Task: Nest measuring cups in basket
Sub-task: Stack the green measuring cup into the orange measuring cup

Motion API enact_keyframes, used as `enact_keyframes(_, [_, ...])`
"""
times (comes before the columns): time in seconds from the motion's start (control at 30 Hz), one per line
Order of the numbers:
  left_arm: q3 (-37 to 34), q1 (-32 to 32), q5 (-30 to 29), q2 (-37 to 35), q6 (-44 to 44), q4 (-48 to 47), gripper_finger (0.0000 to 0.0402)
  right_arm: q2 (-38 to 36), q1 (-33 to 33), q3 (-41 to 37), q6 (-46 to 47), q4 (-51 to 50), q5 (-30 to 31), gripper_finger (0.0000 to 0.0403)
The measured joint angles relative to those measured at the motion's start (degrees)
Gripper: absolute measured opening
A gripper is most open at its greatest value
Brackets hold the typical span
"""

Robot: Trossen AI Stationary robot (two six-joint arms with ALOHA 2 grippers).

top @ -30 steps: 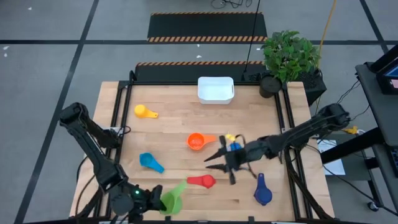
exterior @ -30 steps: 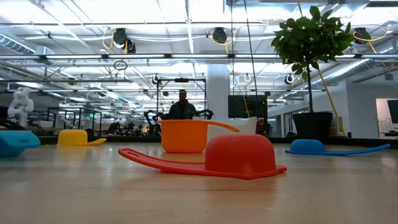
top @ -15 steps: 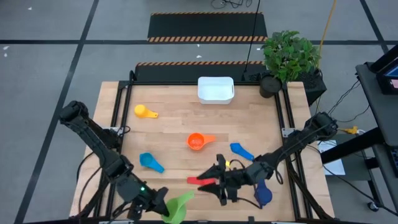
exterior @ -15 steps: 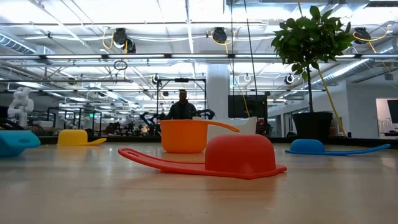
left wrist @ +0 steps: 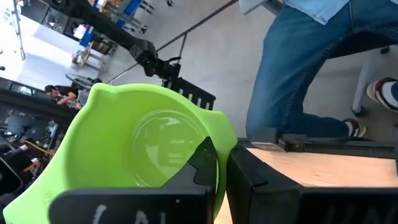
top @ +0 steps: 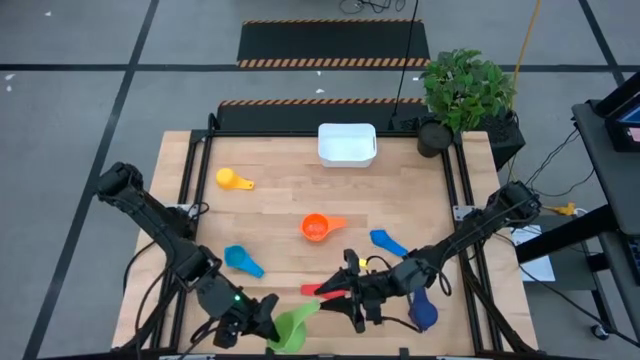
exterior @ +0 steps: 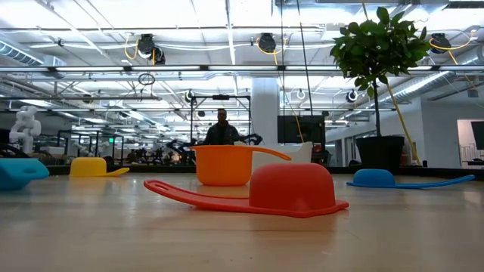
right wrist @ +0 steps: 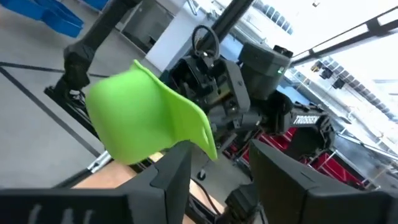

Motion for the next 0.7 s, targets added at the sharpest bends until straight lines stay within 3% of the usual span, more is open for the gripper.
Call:
enact_keyframes(0.2, [0.0,1.73,3.52,0.0,0.02,-0.22,0.0008,0.0,0.07,0.0,1.43,0.44,-1.06,0.013])
enact_keyframes(0.4, [0.0,1.79,3.91,0.0,-0.05,-0.17,0.0008,0.0,-0.66,0.0,4.12,0.41,-6.44,0.0092])
enact_keyframes(0.7, [0.0,2.22,4.21,0.0,0.02,-0.34,0.0013,0.03,-2.95,-0.02,7.07,-2.07,-9.72,0.0051])
